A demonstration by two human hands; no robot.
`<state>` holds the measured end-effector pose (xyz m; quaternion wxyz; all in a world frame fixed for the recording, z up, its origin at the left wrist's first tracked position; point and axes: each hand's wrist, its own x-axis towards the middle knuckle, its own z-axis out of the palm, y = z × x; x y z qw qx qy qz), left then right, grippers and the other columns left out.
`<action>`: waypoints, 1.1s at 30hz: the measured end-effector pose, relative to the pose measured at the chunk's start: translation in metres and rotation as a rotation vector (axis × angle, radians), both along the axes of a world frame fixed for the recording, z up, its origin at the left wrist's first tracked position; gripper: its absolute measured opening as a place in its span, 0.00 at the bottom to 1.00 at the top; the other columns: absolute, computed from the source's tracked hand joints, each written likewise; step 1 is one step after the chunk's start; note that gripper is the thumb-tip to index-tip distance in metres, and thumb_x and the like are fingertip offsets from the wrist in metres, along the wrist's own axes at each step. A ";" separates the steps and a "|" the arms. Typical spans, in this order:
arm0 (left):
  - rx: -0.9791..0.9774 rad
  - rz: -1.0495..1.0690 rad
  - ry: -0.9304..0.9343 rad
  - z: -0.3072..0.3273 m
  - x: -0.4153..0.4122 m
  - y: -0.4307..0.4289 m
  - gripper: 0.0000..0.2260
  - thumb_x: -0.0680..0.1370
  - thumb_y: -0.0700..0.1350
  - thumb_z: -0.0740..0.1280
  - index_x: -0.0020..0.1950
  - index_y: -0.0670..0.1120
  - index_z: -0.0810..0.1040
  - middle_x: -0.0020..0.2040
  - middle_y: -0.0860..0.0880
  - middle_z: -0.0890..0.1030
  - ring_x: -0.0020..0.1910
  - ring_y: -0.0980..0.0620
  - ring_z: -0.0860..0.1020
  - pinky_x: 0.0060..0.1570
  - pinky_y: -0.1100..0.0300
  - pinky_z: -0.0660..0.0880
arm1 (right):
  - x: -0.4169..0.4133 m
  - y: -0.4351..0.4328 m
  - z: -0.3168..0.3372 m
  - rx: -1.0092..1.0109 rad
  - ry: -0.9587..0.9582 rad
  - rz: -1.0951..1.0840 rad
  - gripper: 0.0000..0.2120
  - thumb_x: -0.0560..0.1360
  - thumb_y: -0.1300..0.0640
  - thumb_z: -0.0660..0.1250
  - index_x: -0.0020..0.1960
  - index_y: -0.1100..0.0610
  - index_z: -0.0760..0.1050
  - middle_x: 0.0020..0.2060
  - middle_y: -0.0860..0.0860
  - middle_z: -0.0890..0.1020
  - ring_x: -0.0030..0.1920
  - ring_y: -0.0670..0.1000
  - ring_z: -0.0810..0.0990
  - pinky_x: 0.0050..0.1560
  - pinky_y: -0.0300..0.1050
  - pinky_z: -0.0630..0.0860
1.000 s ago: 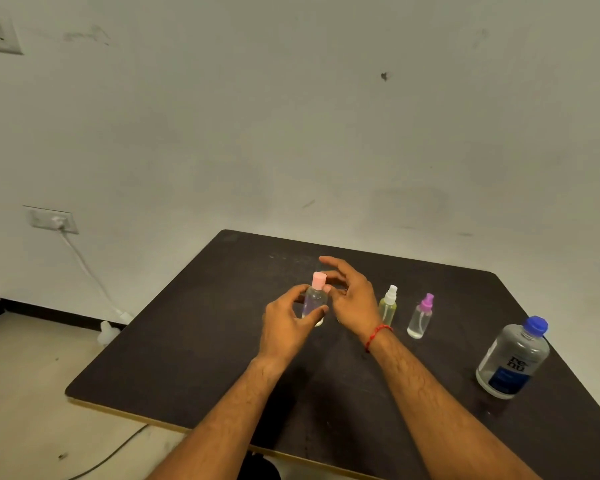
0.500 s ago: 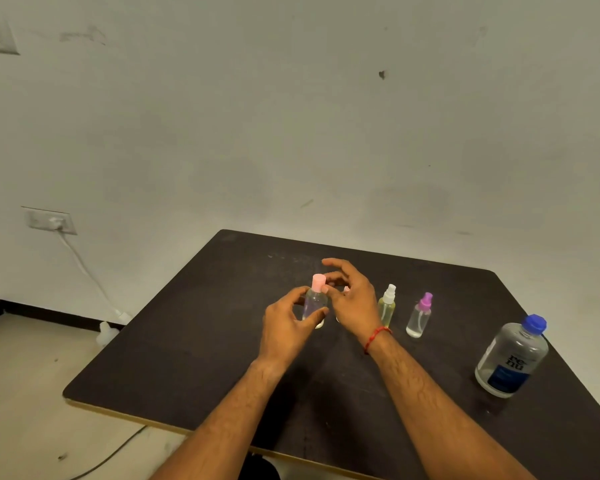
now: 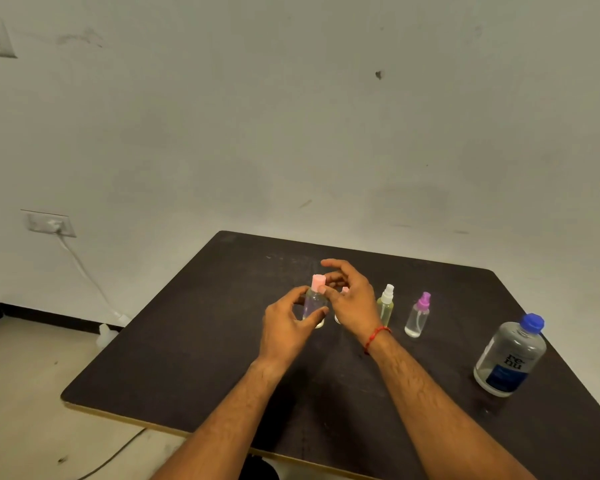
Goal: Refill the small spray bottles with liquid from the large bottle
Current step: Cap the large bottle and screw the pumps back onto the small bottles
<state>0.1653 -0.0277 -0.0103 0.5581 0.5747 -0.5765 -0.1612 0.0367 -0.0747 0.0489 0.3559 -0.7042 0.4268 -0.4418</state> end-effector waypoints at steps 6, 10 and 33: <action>0.002 -0.004 0.006 0.000 0.000 0.000 0.19 0.73 0.53 0.77 0.62 0.53 0.80 0.54 0.59 0.83 0.54 0.62 0.80 0.53 0.71 0.75 | -0.005 -0.001 -0.001 -0.020 -0.026 -0.001 0.21 0.73 0.64 0.72 0.62 0.48 0.75 0.48 0.46 0.81 0.52 0.45 0.80 0.54 0.41 0.79; 0.010 0.005 -0.008 -0.001 -0.003 -0.001 0.21 0.73 0.53 0.76 0.64 0.52 0.79 0.55 0.60 0.81 0.54 0.61 0.79 0.53 0.73 0.74 | -0.005 -0.003 0.000 0.012 -0.022 0.092 0.25 0.76 0.68 0.66 0.67 0.46 0.72 0.55 0.43 0.83 0.60 0.42 0.78 0.56 0.33 0.74; 0.030 -0.168 -0.037 0.002 0.015 -0.002 0.16 0.75 0.49 0.75 0.63 0.54 0.82 0.50 0.58 0.85 0.45 0.56 0.82 0.47 0.62 0.79 | 0.001 0.001 -0.007 0.087 -0.090 -0.002 0.13 0.72 0.61 0.74 0.55 0.50 0.83 0.50 0.49 0.85 0.54 0.48 0.83 0.59 0.53 0.80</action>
